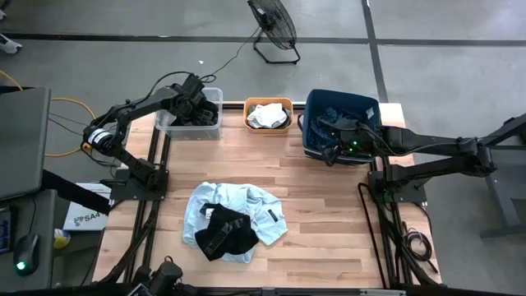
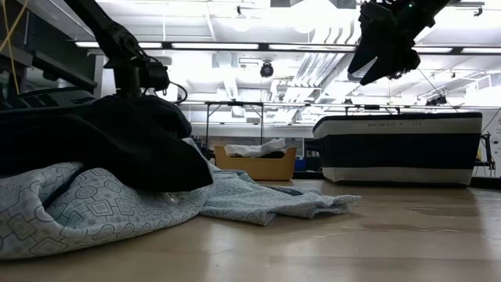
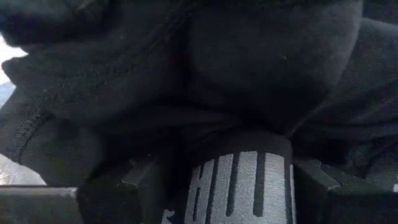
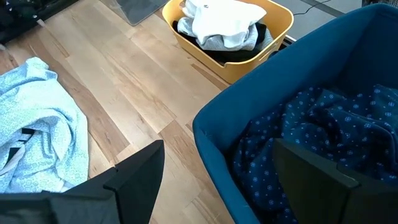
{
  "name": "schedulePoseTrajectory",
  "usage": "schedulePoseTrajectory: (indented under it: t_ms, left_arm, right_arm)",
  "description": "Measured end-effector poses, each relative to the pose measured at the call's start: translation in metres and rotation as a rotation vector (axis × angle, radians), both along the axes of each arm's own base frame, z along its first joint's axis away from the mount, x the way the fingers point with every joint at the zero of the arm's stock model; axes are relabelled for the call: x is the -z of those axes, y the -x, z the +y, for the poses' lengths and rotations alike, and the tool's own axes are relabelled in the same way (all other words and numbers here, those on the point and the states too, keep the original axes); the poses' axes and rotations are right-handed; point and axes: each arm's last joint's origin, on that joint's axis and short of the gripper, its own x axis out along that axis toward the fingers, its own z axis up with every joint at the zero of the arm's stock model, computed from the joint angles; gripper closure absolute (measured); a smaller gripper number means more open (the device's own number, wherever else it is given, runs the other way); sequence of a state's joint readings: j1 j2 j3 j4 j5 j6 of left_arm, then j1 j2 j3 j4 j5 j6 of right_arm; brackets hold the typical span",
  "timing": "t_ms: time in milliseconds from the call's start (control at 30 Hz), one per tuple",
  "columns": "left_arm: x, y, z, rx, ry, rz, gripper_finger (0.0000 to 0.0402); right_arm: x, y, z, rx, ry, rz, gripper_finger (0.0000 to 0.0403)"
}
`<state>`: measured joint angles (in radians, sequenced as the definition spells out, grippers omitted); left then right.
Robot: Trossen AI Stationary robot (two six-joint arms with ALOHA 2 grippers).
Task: Pick & Place Cloths
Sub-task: Put the black underwear into the transparent bin
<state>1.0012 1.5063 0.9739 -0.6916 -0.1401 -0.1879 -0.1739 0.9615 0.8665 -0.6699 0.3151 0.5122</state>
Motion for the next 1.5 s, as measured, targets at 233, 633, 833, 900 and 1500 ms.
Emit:
schedulePoseTrajectory:
  t_ms: [233, 633, 833, 900, 1500]
  left_arm:
    - [-0.005, -0.002, 0.003, 0.004, -0.019, -0.01, 0.0168]
    - [-0.045, -0.004, 0.006, 0.008, 0.03, 0.018, 0.0168]
    - [-0.057, -0.005, 0.007, 0.009, 0.023, 0.013, 0.0168]
    - [-0.06, -0.005, 0.008, 0.014, 0.016, 0.011, 0.0168]
    - [-0.125, 0.011, -0.048, 0.237, -0.115, -0.182, 0.0168]
  right_arm:
    - [0.0, 0.0, 0.0, 0.003, -0.003, -0.002, 0.0114]
    - [0.0, 0.0, 0.0, 0.004, -0.004, -0.002, 0.0114]
    - [0.0, 0.0, 0.0, 0.004, -0.004, -0.002, 0.0114]
    - [0.0, 0.0, 0.0, 0.004, -0.005, 0.001, 0.0114]
    - [0.0, 0.0, 0.0, 0.005, -0.005, 0.004, 0.0114]
